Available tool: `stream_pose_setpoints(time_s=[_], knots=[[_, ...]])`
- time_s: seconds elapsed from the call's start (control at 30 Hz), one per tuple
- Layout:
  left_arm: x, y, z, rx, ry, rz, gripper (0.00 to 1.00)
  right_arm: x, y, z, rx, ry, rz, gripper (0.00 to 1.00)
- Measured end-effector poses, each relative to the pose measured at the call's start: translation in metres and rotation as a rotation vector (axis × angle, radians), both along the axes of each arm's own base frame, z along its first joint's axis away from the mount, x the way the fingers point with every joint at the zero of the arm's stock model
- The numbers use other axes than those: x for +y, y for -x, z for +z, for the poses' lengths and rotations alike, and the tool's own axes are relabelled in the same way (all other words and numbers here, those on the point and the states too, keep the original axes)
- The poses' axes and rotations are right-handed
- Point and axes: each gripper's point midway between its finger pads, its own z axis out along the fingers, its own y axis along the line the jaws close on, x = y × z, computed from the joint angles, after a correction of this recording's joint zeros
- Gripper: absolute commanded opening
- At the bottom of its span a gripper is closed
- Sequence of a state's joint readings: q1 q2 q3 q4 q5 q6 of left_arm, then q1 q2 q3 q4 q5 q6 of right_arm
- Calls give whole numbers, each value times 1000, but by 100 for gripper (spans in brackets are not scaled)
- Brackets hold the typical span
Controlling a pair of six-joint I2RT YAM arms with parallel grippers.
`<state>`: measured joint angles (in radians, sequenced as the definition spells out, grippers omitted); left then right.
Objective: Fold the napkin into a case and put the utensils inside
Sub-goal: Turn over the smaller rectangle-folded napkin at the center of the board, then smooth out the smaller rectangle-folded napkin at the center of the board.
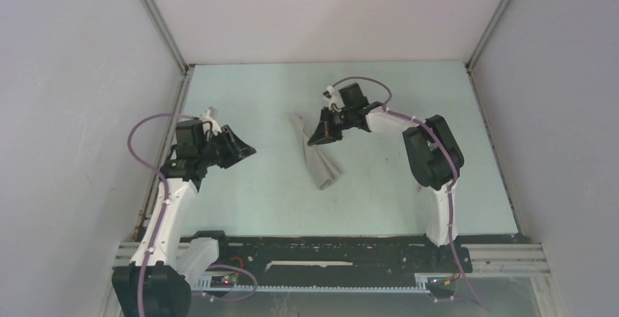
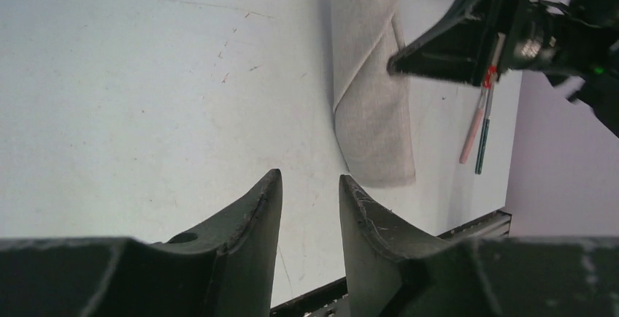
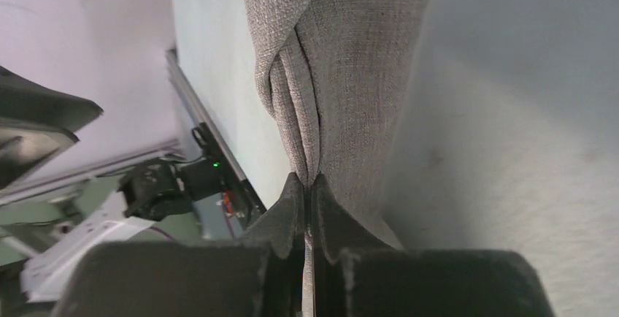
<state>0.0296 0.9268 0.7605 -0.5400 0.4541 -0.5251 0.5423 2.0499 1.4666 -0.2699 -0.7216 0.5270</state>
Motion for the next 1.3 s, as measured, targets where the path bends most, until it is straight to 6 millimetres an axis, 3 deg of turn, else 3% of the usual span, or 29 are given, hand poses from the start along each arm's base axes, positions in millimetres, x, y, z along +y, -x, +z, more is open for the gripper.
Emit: stream_pose_setpoints(time_s=[0.07, 0.2, 0.3, 0.37, 0.43, 0.6, 0.67, 0.77, 0.83, 0.93, 1.0, 1.1, 1.2, 1.3], knots=[[-2, 0, -3, 7, 8, -8, 42, -13, -13, -12, 72, -75, -27, 0], [-6, 1, -10, 34, 36, -19, 42, -40, -34, -28, 172, -184, -70, 9], [-9, -2, -14, 48, 57, -28, 42, -60, -51, -36, 208, -253, -89, 21], [-12, -4, -17, 56, 65, -34, 42, -75, -57, -41, 232, -275, -106, 35], [-19, -6, -18, 62, 75, -52, 42, -90, -63, -43, 245, -285, -127, 46], [-53, -10, -22, 69, 106, -138, 42, -135, -72, -56, 249, -200, -219, 56], [-69, -14, -26, 81, 126, -169, 41, -152, -72, -54, 234, -114, -270, 57], [-101, -29, -30, 99, 161, -216, 37, -166, -66, -23, 129, 10, -314, 57], [-123, -50, -26, 78, 189, -237, 30, -156, -53, 15, 1, 60, -298, 56], [-154, -94, -14, 12, 245, -255, 19, -115, -17, 68, -172, 27, -196, 47], [-172, -128, -4, -35, 300, -269, 13, -86, 11, 83, -216, -35, -106, 41], [-192, -167, -2, -72, 360, -288, 8, -60, 37, 66, -171, -90, -22, 35], [-211, -194, -10, -75, 408, -314, 5, -57, 45, 23, -54, -89, -27, 34], [-232, -207, -27, -43, 451, -342, 2, -63, 50, -13, 54, -85, -49, 33]])
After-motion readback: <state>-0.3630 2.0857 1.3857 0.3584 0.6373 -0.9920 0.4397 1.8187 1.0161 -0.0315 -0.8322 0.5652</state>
